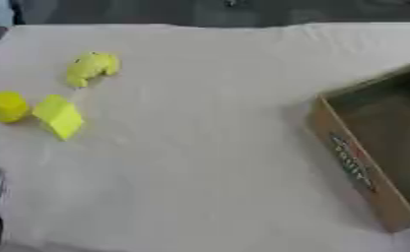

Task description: Pick up the objects with one hand, pass them to the other hand, and then place them into the box on the other side of the table.

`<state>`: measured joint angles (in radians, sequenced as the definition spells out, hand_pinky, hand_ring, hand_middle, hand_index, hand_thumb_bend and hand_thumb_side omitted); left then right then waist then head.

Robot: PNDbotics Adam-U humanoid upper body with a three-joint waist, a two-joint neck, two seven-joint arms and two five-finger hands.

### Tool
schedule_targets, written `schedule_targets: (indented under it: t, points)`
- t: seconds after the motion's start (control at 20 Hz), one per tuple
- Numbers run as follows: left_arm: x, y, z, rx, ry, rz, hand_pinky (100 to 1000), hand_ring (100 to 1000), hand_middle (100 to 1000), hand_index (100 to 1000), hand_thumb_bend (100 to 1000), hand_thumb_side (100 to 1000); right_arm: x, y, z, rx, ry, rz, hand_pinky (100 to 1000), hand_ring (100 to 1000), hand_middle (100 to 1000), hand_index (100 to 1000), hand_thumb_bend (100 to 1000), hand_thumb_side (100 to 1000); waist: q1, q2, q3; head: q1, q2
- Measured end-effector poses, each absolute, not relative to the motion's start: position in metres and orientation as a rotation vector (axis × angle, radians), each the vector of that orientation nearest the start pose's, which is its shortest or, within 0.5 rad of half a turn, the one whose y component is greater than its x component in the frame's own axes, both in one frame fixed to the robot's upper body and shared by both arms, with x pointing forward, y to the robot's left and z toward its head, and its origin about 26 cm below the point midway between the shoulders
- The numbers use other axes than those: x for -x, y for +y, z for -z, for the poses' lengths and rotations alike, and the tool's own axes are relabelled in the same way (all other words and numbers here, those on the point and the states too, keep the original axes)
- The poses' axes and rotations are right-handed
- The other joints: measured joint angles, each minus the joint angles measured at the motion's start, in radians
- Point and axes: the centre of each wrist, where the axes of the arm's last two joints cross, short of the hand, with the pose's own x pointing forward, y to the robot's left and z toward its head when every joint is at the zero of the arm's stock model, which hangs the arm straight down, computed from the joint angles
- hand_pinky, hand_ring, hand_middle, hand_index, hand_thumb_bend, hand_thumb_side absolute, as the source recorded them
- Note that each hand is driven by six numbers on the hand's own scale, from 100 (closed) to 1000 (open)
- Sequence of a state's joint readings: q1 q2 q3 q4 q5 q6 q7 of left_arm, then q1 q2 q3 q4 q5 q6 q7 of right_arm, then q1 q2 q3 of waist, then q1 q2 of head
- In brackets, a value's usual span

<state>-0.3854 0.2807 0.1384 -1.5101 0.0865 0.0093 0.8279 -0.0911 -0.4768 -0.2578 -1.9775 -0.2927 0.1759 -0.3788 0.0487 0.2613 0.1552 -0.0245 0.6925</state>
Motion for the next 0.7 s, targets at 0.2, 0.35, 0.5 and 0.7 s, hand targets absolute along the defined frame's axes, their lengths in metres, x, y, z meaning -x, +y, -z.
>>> schedule_targets:
  t: [0.2,0.35,0.5,0.7]
  points:
    - [-0.3661,0.3120,-0.1166,-0.728,-1.833,-0.701,514,728,766,803,833,549,-0.2672,-0.3640,-0.1838,0.495,-1.958,0.262,1000,942,1000,1000,100,600,0.000,0.000,0.000,0.013,0.000]
    - [-0.3661,0.3120,-0.1165,-0.728,-1.833,-0.701,514,727,766,802,833,548,-0.2672,-0.3640,-0.1838,0.495,-1.959,0.261,1000,942,1000,1000,100,598,0.000,0.000,-0.001,0.018,0.000]
    - [-0.3663,0.3120,-0.1168,-0.727,-1.833,-0.700,514,725,760,798,835,545,-0.2672,-0.3640,-0.1838,0.496,-1.960,0.262,1000,941,1000,1000,100,597,0.001,0.000,-0.004,0.022,-0.001]
    - [-0.3705,0.3109,-0.1230,-0.742,-1.834,-0.670,515,724,757,797,854,535,-0.2673,-0.3642,-0.1844,0.501,-1.964,0.262,1000,941,1000,1000,100,594,0.004,0.000,-0.016,0.020,-0.001]
